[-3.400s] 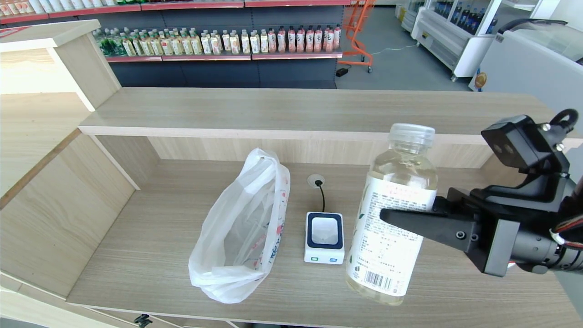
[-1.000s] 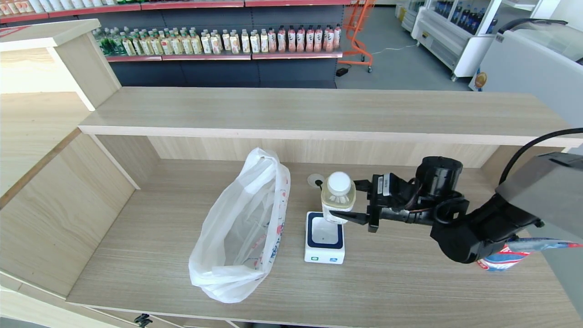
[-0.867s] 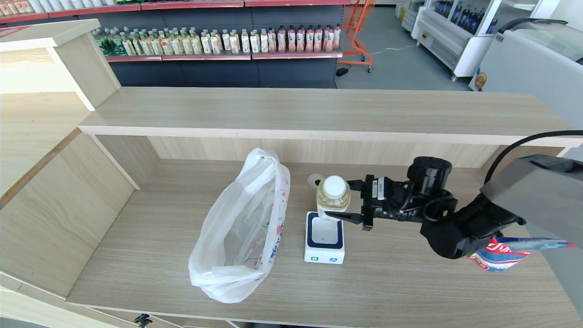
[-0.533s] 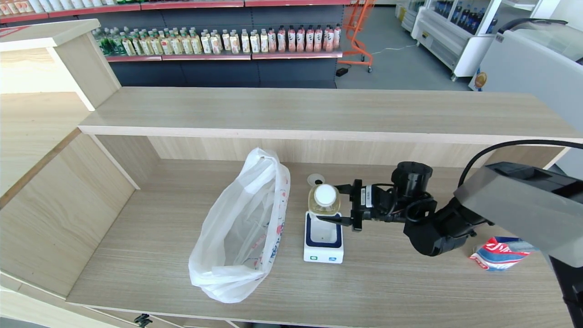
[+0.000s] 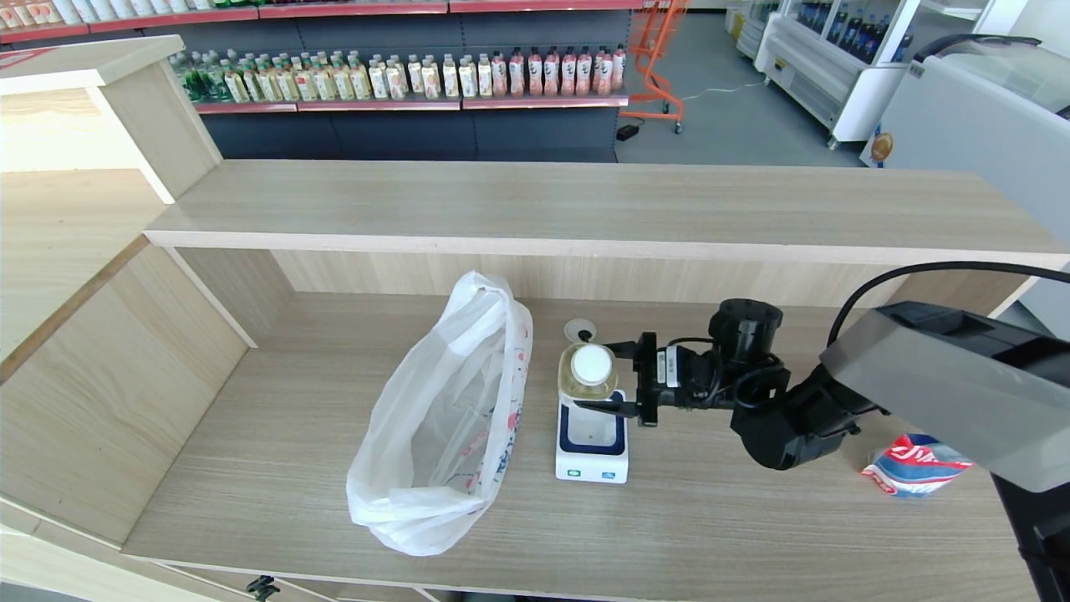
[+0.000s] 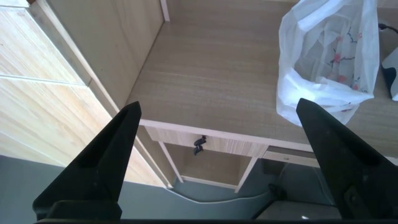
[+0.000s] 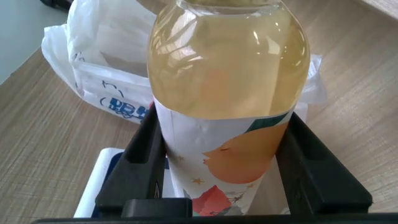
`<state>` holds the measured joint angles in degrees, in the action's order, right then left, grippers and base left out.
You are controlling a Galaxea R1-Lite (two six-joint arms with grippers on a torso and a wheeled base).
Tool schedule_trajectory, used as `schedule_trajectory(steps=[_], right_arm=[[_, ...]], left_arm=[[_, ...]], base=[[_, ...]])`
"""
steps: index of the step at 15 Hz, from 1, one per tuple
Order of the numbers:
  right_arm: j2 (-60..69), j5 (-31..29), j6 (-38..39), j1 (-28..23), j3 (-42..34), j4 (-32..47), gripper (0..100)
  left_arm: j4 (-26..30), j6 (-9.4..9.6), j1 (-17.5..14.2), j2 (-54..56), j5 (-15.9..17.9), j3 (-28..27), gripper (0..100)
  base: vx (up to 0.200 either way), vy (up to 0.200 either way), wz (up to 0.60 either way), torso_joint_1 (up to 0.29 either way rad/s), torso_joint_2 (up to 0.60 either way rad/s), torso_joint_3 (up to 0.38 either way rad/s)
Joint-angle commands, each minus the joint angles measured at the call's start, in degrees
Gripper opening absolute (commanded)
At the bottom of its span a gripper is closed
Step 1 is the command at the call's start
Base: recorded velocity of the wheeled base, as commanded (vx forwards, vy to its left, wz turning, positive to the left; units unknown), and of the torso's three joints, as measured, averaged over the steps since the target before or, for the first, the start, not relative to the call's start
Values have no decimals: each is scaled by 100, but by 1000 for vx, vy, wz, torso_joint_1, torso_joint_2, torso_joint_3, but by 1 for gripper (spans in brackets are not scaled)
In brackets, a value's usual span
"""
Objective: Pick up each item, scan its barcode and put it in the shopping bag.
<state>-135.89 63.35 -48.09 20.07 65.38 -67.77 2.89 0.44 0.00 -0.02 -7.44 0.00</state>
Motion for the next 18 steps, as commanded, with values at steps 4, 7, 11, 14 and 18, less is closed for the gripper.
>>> schedule_trajectory(steps=[4, 7, 11, 14, 18], right_arm=[[634, -7, 283, -91, -350, 79, 0], [1768, -25, 1663, -460, -1352, 36, 0], [3262, -649, 4036, -486, -2381, 53, 0], [3640, -1334, 4827, -433, -2407, 53, 0], [4220, -1563, 5380, -512, -2908, 97, 0]], left_arm=[[1, 0, 0, 2, -3, 0, 100], [1, 0, 0, 2, -3, 0, 100], [1, 0, 0, 2, -3, 0, 100], [1, 0, 0, 2, -3, 0, 100], [1, 0, 0, 2, -3, 0, 100]], base=[[0, 0, 0, 0, 0, 0], [0, 0, 0, 0, 0, 0], [0, 0, 0, 0, 0, 0], [0, 0, 0, 0, 0, 0], [0, 0, 0, 0, 0, 0]])
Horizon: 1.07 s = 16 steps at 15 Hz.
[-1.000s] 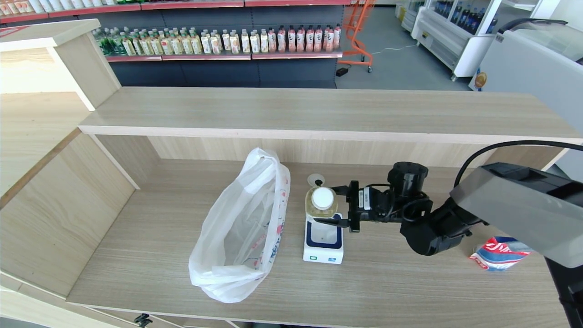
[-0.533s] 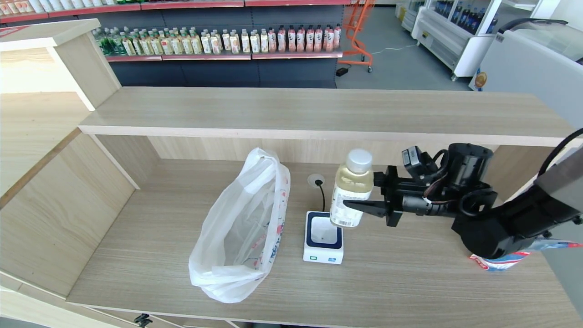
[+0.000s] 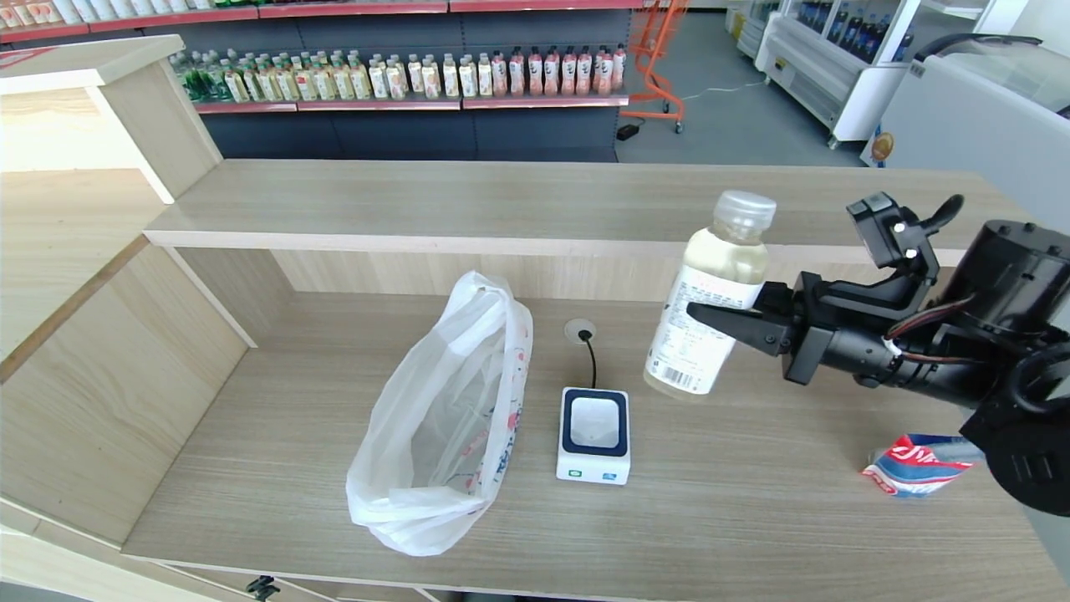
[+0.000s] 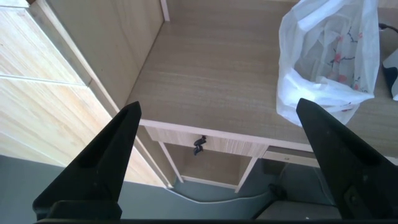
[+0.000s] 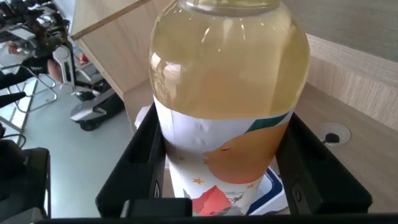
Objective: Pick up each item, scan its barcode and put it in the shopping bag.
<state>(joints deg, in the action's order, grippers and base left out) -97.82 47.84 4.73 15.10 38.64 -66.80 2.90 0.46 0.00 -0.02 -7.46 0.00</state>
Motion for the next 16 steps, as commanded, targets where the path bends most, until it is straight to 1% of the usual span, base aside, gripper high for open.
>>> schedule_trajectory(steps=[1, 3, 8, 10, 12, 14, 16], right_arm=[[500, -11, 151, -16, -331, 1, 0], [597, -11, 239, -16, -454, 1, 0], [659, -11, 643, 36, -472, 45, 0], [667, -20, 696, 221, -428, 317, 0], [562, -37, 696, 353, -393, 563, 0], [281, -134, 696, 493, -340, 581, 0], [-141, -354, 687, 696, -296, 581, 0]], left_arm=[[0, 15, 0, 2, -1, 0, 100], [0, 15, 0, 2, -1, 0, 100], [0, 6, 0, 2, -1, 0, 100], [0, 15, 0, 2, -1, 0, 100], [0, 6, 0, 2, -1, 0, 100], [0, 6, 0, 2, -1, 0, 100], [0, 6, 0, 2, -1, 0, 100]], base=[[0, 0, 0, 0, 0, 0], [0, 0, 0, 0, 0, 0], [0, 200, 0, 2, 4, 6], [0, 200, 0, -7, -5, 7], [0, 0, 0, 0, 0, 0], [0, 0, 0, 0, 0, 0], [0, 0, 0, 0, 0, 0]])
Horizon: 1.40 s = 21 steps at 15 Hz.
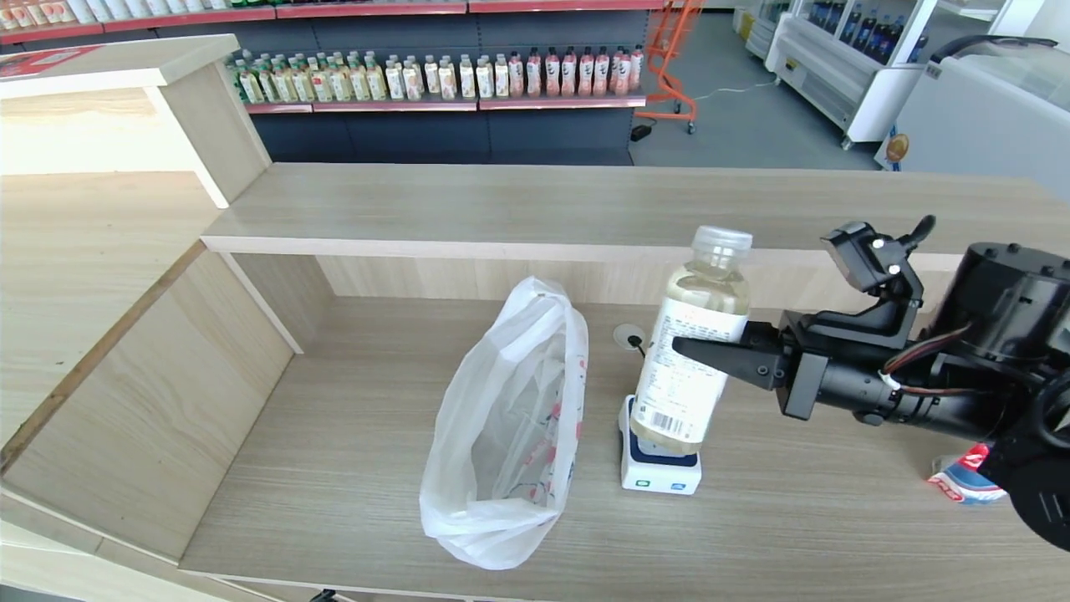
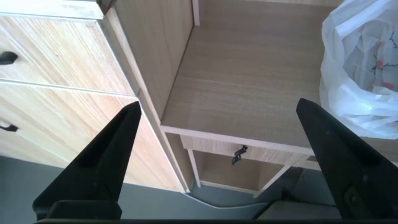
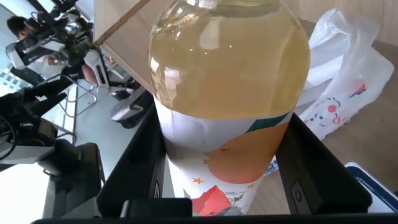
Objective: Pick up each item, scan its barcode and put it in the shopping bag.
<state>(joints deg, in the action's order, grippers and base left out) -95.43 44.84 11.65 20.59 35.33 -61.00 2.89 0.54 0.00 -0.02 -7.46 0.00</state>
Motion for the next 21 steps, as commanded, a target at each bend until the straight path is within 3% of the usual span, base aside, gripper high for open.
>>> schedule_trajectory(steps=[1, 4, 8, 10, 15, 17, 21], right_arm=[[-494, -212, -5, 253, 27, 1, 0], [-1030, -493, -120, 525, 106, -35, 0], [-1988, -1038, -612, 885, 765, -26, 0], [-2270, -1021, -1104, 938, 844, -35, 0], [-3026, -1030, -1429, 1070, 1257, -105, 0], [-3474, -1030, -1851, 1149, 1732, -96, 0], [-4318, -1047, -1956, 1650, 3428, -43, 0]], left_arm=[[1, -1, 0, 2, -1, 0, 100], [1, -1, 0, 2, -1, 0, 100], [1, -1, 0, 2, -1, 0, 100], [1, -1, 0, 2, -1, 0, 100], [1, -1, 0, 2, -1, 0, 100], [1, -1, 0, 2, -1, 0, 100], [1, -1, 0, 2, -1, 0, 100]], base=[[0, 0, 0, 0, 0, 0], [0, 0, 0, 0, 0, 0], [0, 0, 0, 0, 0, 0], [0, 0, 0, 0, 0, 0], [0, 0, 0, 0, 0, 0], [0, 0, 0, 0, 0, 0], [0, 0, 0, 0, 0, 0]])
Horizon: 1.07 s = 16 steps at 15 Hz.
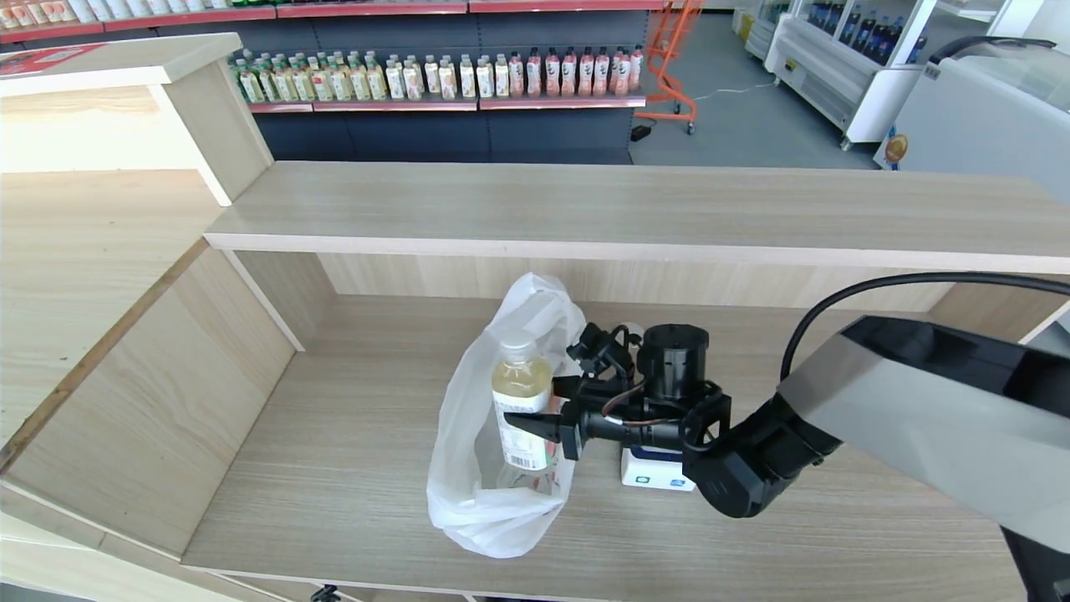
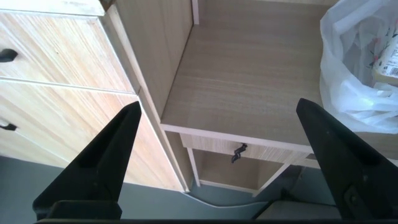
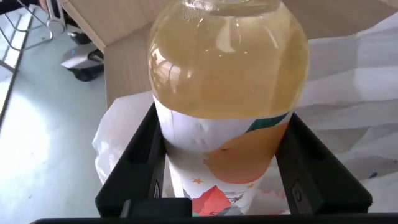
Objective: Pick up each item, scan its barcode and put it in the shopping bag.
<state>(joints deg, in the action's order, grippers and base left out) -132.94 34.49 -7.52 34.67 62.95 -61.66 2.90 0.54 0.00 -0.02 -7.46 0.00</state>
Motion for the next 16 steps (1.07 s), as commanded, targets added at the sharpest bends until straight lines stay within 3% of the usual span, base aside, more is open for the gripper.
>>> schedule_trajectory(steps=[1, 5, 9, 10, 13, 16], right_arm=[[-707, -12, -100, 312, 885, 14, 0], [-1094, -21, -1296, 198, 1044, -48, 0], [-1199, -21, -1366, 57, 938, -505, 0], [-1208, -12, -1366, 22, 912, -549, 100], [-1085, 5, -1322, -101, 648, -654, 100], [-347, 23, 84, -294, 244, -628, 100]], left_arm=[[0, -1, 0, 2, -1, 0, 100], [0, -1, 0, 2, -1, 0, 100], [0, -1, 0, 2, -1, 0, 100], [0, -1, 0, 2, -1, 0, 100], [0, -1, 0, 2, -1, 0, 100], [0, -1, 0, 2, -1, 0, 100]], base=[[0, 0, 0, 0, 0, 0], [0, 0, 0, 0, 0, 0], [0, 0, 0, 0, 0, 0], [0, 0, 0, 0, 0, 0], [0, 0, 0, 0, 0, 0], [0, 0, 0, 0, 0, 0]])
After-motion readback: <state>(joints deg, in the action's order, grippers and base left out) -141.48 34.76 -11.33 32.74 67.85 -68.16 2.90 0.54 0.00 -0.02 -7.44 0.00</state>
